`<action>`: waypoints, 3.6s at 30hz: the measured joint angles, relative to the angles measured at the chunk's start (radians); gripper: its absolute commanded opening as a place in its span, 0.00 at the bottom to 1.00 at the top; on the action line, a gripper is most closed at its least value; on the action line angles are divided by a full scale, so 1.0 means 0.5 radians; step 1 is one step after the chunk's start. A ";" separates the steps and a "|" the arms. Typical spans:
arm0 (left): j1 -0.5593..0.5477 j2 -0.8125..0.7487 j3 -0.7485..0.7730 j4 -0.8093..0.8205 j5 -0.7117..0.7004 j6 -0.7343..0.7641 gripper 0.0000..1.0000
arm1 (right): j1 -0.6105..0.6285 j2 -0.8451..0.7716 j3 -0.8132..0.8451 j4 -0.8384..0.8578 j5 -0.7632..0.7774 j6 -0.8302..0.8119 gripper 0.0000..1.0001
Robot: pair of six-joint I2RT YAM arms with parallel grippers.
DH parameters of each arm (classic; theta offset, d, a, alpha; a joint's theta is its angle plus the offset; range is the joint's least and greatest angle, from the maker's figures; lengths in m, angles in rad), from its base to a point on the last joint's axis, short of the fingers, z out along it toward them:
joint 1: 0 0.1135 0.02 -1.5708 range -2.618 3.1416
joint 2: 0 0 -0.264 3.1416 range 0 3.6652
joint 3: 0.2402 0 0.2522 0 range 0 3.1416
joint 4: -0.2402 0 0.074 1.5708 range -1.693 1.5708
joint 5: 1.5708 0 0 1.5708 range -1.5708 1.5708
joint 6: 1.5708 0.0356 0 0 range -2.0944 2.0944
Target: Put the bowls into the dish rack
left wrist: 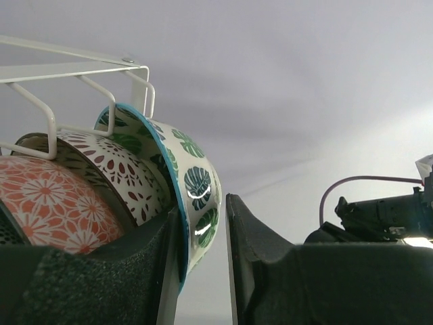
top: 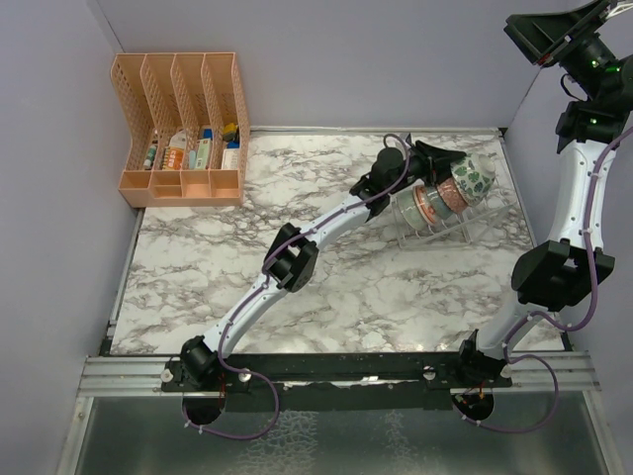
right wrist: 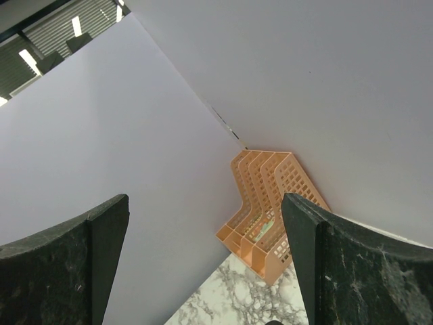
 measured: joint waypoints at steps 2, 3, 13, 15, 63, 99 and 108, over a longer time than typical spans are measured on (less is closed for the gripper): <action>0.002 -0.008 0.000 -0.014 0.011 0.031 0.32 | 0.000 0.000 -0.002 0.001 0.000 0.000 0.94; 0.002 -0.011 0.000 -0.021 0.016 0.043 0.32 | 0.000 0.000 -0.002 0.002 0.000 0.000 0.94; 0.001 -0.050 0.000 -0.072 0.054 0.141 0.35 | 0.000 0.000 -0.020 0.023 0.000 0.010 0.94; 0.000 -0.066 0.000 -0.098 0.063 0.167 0.37 | 0.000 0.000 -0.020 0.028 0.001 0.015 0.94; 0.069 -0.356 -0.156 -0.401 0.424 0.556 0.61 | 0.000 0.000 -0.093 0.072 -0.007 0.024 0.94; 0.018 -0.459 -0.281 -0.591 0.588 0.832 0.70 | 0.000 0.000 -0.142 0.101 -0.008 0.038 0.94; 0.043 -0.459 -0.276 -0.600 0.589 0.852 0.71 | -0.001 0.000 -0.142 0.109 -0.008 0.052 0.94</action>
